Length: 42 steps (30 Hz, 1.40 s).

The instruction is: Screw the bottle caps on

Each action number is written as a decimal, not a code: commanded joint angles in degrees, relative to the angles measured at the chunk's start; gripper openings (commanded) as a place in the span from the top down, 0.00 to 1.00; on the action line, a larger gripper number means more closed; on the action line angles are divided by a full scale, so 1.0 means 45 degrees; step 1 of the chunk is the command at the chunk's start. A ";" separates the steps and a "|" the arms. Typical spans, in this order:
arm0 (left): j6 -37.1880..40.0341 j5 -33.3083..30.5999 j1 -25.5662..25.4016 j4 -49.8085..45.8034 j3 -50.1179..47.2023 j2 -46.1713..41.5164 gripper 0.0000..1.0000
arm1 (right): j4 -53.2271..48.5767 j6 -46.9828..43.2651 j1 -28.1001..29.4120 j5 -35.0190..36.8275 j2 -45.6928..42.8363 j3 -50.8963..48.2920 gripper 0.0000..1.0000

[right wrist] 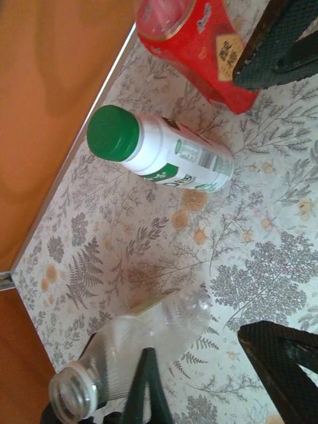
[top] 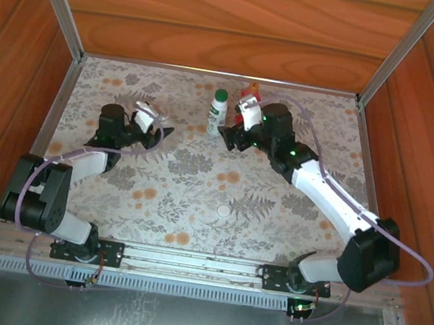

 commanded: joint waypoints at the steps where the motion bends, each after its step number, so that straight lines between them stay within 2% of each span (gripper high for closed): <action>1: 0.0284 0.0712 -0.1027 0.0057 -0.0279 -0.0597 0.44 | -0.0210 0.0559 0.0023 0.0399 -0.1033 -0.0845 0.05; 9: 0.1172 0.0581 -0.3855 -0.1795 -0.0143 -0.1201 0.45 | -0.1207 0.1110 0.0028 0.1126 -0.3249 -0.2762 0.06; 16: 0.1417 0.0939 -0.4909 -0.2280 -0.0396 -0.0978 0.45 | -0.1518 0.1361 0.0019 0.1550 -0.4022 -0.3420 0.06; 27: 0.1906 0.0808 -0.5021 -0.2286 -0.0636 -0.0434 0.41 | -0.1641 0.1306 0.0019 0.1408 -0.3593 -0.2963 0.06; 35: 0.1016 0.1136 -0.4842 -0.2184 -0.0494 -0.0492 0.23 | -0.1717 0.1330 0.0009 0.1428 -0.3510 -0.2913 0.06; 39: 0.0754 0.1095 -0.4757 -0.0621 -0.1083 -0.0481 0.20 | -0.1792 0.1230 0.0019 0.1707 -0.3550 -0.2942 0.06; 42: 0.0221 0.1134 -0.4619 0.1145 -0.1728 -0.0436 0.12 | -0.1792 0.1247 0.0009 0.1689 -0.3574 -0.2968 0.06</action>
